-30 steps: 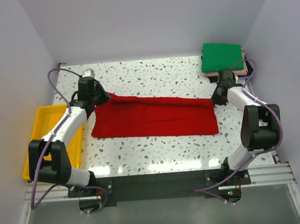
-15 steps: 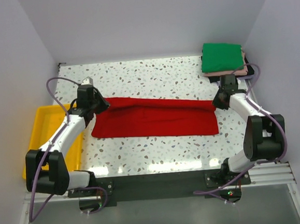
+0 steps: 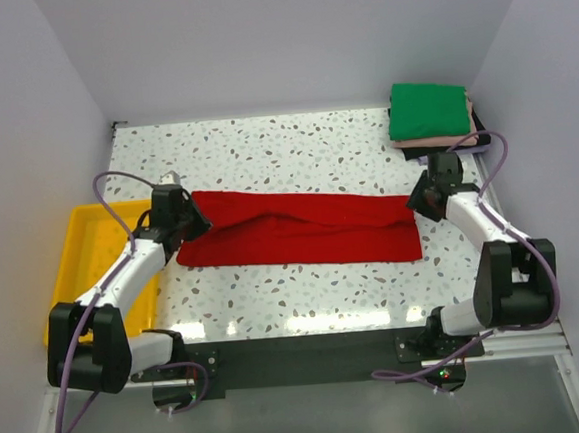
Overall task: Fold and stack the t-shirts
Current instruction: Fold the tshirt
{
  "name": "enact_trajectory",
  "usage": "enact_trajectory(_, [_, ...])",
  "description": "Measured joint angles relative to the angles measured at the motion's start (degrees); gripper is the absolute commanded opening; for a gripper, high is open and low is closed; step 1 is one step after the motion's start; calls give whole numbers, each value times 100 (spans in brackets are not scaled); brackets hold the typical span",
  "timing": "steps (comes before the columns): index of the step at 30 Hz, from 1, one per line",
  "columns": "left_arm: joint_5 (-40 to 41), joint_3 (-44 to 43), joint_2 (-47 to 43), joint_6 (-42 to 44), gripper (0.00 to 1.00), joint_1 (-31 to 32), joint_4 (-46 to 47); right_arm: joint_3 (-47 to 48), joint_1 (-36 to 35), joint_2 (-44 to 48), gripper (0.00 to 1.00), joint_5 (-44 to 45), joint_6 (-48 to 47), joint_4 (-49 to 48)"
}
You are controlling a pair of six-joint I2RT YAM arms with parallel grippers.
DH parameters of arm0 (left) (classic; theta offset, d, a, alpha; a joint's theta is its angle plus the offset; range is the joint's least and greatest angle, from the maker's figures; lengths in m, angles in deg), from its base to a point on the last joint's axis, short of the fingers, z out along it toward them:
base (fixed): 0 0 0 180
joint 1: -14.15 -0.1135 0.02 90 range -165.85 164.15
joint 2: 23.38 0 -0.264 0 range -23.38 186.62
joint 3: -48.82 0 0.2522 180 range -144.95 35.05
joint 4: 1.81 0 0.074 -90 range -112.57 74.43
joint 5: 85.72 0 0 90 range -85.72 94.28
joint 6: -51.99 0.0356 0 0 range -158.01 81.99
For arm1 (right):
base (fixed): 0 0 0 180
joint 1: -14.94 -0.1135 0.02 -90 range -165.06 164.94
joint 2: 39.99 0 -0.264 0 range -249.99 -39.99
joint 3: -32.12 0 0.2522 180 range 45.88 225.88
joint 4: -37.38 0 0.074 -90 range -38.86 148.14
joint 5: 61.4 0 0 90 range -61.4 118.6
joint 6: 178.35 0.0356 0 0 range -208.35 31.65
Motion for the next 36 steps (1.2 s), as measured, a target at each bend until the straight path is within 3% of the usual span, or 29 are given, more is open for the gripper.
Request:
enact_trajectory(10, [-24,111,-146,-46,0,0,-2,-79,-2,573,47,-328,20,-87])
enact_trajectory(36, [-201,46,-120,-44,0,0,0,-815,-50,669,48,-610,732,-24])
